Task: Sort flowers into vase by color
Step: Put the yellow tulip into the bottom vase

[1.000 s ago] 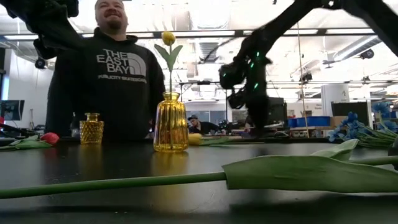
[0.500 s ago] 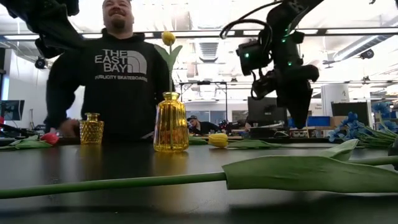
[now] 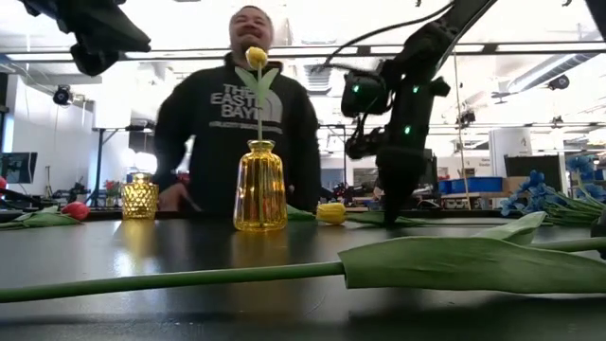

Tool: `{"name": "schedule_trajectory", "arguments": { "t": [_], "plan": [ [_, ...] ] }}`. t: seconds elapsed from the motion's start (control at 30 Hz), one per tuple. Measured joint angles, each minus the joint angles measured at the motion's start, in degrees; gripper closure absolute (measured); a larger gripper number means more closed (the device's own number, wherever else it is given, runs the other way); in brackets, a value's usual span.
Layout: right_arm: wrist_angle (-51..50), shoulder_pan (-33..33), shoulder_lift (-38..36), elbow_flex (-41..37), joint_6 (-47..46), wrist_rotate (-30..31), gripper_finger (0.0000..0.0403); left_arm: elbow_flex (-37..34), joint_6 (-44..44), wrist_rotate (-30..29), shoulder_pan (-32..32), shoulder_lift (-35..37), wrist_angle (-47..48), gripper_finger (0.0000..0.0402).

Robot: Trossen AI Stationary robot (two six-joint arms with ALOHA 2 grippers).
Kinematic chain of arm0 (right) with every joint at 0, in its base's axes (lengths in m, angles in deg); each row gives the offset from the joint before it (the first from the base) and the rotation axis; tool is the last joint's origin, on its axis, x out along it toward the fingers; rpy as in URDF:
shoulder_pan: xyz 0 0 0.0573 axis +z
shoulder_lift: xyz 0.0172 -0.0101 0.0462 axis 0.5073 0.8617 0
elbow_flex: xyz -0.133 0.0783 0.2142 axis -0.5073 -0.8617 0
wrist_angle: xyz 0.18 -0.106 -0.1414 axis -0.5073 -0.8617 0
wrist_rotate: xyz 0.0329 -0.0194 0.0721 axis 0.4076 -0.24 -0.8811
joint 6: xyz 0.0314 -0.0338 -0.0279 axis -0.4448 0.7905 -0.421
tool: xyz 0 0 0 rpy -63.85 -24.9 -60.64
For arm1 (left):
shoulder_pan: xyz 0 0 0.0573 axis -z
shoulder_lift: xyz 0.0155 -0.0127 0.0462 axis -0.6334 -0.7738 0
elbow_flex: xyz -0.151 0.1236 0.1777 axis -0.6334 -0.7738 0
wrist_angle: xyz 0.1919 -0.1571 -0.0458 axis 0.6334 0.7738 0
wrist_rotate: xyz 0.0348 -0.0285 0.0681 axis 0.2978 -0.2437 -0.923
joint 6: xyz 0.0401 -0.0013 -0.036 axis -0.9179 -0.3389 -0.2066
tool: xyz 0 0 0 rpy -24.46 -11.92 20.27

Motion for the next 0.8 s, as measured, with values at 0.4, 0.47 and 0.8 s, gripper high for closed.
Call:
{"name": "schedule_trajectory", "arguments": {
  "t": [0.4, 0.47, 0.8],
  "plan": [
    [-0.34, 0.26, 0.41, 3.75, -4.82, 1.13, 0.0387, 5.90, -0.43, 3.56, 0.04, -1.89, 4.62, 0.0359],
    [0.33, 0.26, -3.02, 4.70, -7.02, 1.12, 0.0390, 8.36, -1.47, 3.56, 0.04, -3.04, 8.00, 0.0359],
    [36.24, 5.38, -21.08, 1.96, -18.26, 1.07, 0.0393, 12.04, 0.02, 8.38, 0.04, -8.02, 16.72, 0.0359]
  ]
}}
